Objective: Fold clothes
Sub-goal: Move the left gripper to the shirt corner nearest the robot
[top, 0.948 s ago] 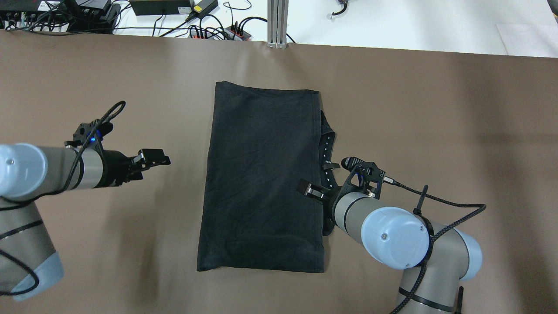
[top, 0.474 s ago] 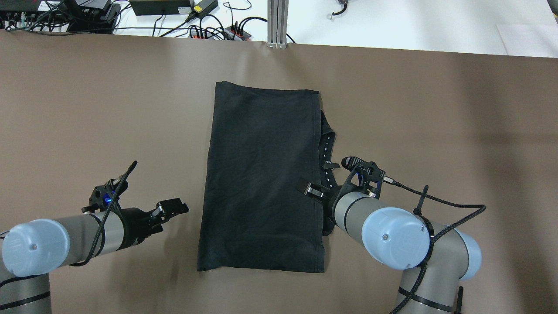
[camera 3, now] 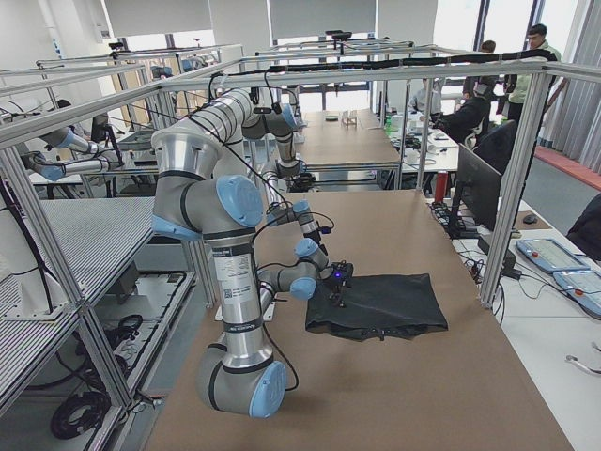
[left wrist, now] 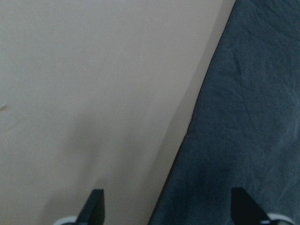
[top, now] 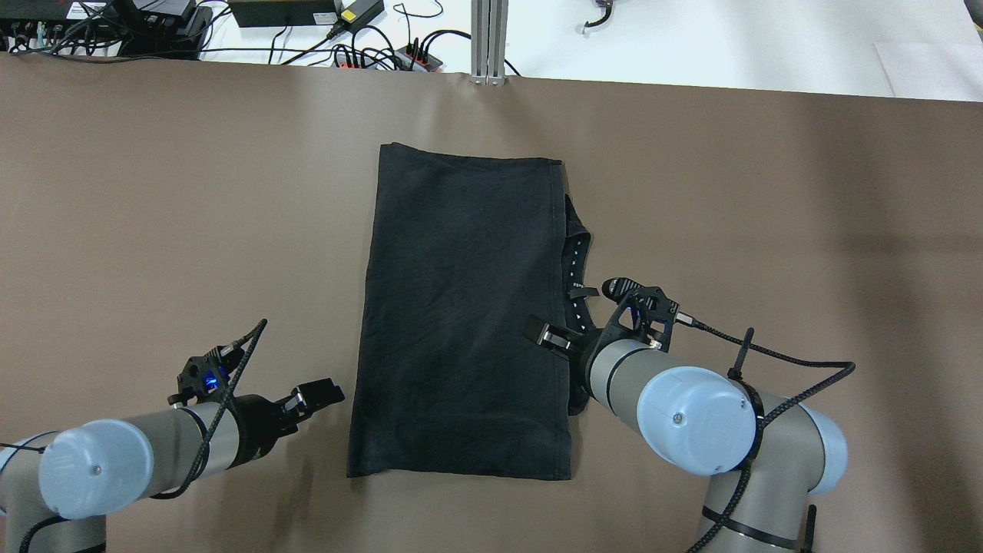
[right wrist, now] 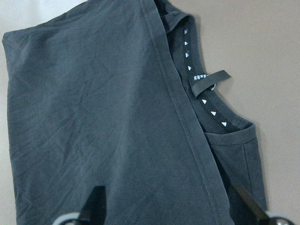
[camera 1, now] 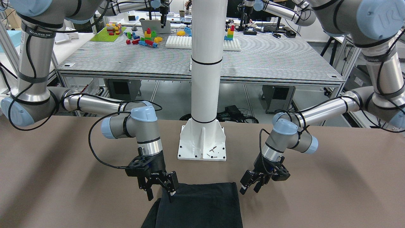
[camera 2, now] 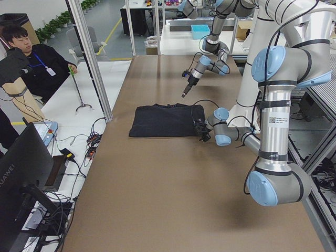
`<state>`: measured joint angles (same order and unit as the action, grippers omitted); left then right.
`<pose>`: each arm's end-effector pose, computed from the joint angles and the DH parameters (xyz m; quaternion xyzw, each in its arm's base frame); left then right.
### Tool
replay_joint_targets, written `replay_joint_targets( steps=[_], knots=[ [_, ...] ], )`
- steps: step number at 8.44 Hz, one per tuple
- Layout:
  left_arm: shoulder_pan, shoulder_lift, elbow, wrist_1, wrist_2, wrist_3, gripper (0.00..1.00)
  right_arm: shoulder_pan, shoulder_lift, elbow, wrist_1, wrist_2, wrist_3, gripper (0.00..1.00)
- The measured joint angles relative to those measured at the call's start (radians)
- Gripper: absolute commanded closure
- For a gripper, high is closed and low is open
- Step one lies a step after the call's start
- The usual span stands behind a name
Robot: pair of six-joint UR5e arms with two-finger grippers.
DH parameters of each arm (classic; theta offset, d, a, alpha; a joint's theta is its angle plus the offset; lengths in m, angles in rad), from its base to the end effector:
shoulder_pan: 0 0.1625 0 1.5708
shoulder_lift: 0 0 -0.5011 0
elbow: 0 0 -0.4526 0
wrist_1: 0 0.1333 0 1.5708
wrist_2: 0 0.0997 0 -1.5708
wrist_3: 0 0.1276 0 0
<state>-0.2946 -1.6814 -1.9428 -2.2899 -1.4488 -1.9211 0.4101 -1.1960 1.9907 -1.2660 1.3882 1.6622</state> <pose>0.5408 -0.3196 0.4032 0.0346 0.5655 -0.2936 0.7700 -0.5406 -0.4057 0.2740 0.1593 -0.5014 0.2568 0.8107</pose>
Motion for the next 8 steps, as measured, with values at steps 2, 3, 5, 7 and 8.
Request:
replay_joint_targets(
  steps=[2, 3, 5, 7, 8],
  knots=[
    [0.075, -0.010, 0.001, 0.000, 0.077, -0.026, 0.05, -0.002, 0.000, -0.002, 0.000, 0.000, 0.001, 0.07],
    [0.099, -0.018, 0.004, 0.002, 0.104, -0.042, 0.06, -0.004, 0.000, -0.002, 0.000, 0.000, 0.002, 0.07],
    [0.115, -0.031, 0.020, 0.002, 0.126, -0.077, 0.06, -0.007, 0.000, -0.003, 0.000, 0.000, 0.004, 0.07],
    [0.127, -0.055, 0.041, 0.003, 0.142, -0.109, 0.06, -0.008, 0.000, -0.003, 0.000, 0.000, 0.005, 0.07],
    [0.133, -0.070, 0.049, 0.004, 0.149, -0.118, 0.06, -0.008, 0.000, -0.003, 0.000, 0.000, 0.005, 0.07]
  ],
)
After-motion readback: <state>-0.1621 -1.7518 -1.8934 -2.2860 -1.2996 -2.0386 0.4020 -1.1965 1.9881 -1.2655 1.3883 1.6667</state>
